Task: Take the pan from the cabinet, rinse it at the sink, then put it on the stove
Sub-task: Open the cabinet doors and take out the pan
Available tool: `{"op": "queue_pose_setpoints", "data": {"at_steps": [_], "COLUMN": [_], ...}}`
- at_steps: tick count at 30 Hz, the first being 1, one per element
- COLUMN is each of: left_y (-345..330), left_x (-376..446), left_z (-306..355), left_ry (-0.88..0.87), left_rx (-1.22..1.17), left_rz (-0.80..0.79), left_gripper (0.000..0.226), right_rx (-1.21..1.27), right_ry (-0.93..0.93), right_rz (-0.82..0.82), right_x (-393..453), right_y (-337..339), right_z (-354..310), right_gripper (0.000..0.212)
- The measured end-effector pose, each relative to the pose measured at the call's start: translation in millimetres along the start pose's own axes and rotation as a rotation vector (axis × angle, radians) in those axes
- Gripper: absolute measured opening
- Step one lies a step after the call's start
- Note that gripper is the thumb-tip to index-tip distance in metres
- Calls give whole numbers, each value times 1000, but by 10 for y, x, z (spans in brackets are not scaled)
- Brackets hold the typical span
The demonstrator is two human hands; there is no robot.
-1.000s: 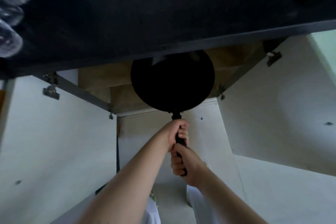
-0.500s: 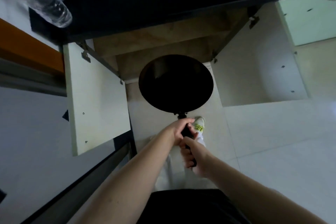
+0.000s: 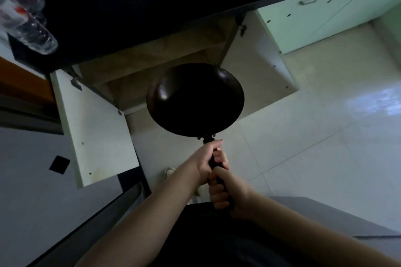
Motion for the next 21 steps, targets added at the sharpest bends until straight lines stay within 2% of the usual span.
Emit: {"op": "queue_pose_setpoints", "data": {"at_steps": [6,11,21], "left_y": [-653,-1164,-2119], "left_x": [-65,-18,51], "left_z": [-137,-55,-25], "left_ry": [-12,-32,-55], "left_rx": [149,321,538], "left_rz": [-28,-16,-25], "left_gripper": [41,38,42], "right_rx": [1,110,191], "right_ry": [130,261,454], "right_rz": [-52,-113,-200], "right_x": [-605,-793,-1289], "right_y": [98,192,395], "right_z": [-180,-427,-959], "right_gripper": [40,43,33]}}
Point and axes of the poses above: each hand's wrist, its own x-axis towards the middle knuckle, its own y-axis out of the back of the hand, z = x × y, the point moved 4 cm from there along x, towards the middle knuckle, and after that the axes turned 8 degrees about -z, right-handed, at the moved point
